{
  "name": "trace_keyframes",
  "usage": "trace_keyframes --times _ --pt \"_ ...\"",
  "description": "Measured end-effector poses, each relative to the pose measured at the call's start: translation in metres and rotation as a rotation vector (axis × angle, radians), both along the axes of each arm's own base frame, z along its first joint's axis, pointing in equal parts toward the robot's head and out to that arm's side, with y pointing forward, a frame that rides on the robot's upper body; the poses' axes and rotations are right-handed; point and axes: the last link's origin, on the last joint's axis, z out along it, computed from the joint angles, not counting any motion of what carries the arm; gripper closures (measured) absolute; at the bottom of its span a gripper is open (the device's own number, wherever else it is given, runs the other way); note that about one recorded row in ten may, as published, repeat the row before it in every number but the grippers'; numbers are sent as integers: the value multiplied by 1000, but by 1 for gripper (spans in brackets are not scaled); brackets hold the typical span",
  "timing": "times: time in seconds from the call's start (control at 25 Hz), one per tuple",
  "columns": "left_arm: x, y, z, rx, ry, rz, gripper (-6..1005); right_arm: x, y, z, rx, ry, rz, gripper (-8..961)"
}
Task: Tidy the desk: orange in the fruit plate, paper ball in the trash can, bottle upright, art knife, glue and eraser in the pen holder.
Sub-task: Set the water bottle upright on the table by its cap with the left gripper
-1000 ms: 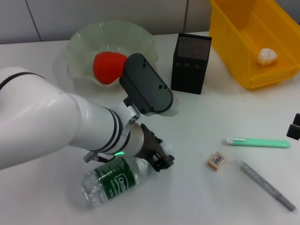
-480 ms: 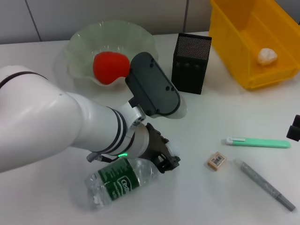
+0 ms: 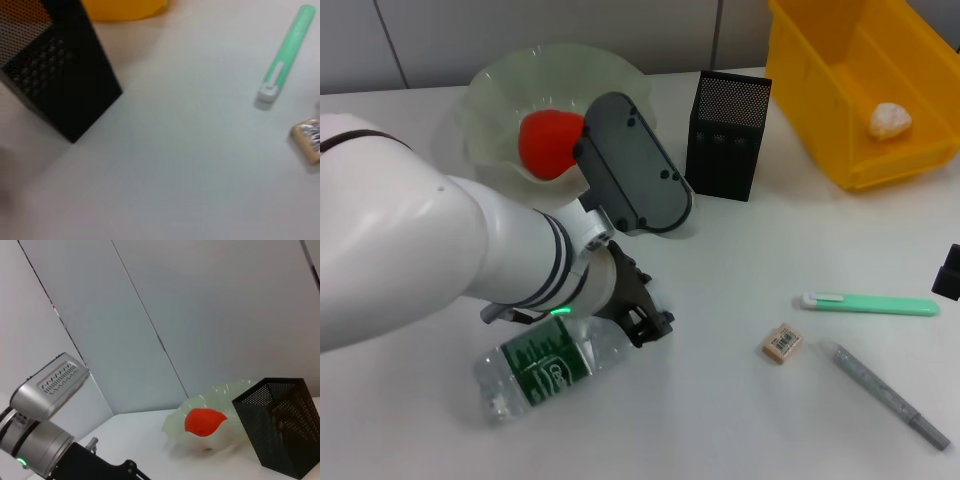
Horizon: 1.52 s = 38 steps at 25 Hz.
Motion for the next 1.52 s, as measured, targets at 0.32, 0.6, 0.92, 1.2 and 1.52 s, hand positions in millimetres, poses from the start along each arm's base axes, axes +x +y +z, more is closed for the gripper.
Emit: trace_keyframes --times 0.32,0.6,0.92,1.2,1.52 --pt "3 11 15 56 -33 10 550 -1 0 -1 0 4 2 425" --pt "7 17 27 123 -71 -17 550 -1 0 -2 0 8 2 426" --pt "10 24 45 206 -120 -31 551 -1 1 -1 0 11 -2 426" --pt "12 29 55 266 -176 -36 551 -1 1 -1 1 11 -4 426" --pt "10 33 64 303 -200 -23 550 -1 2 0 0 9 -2 426"
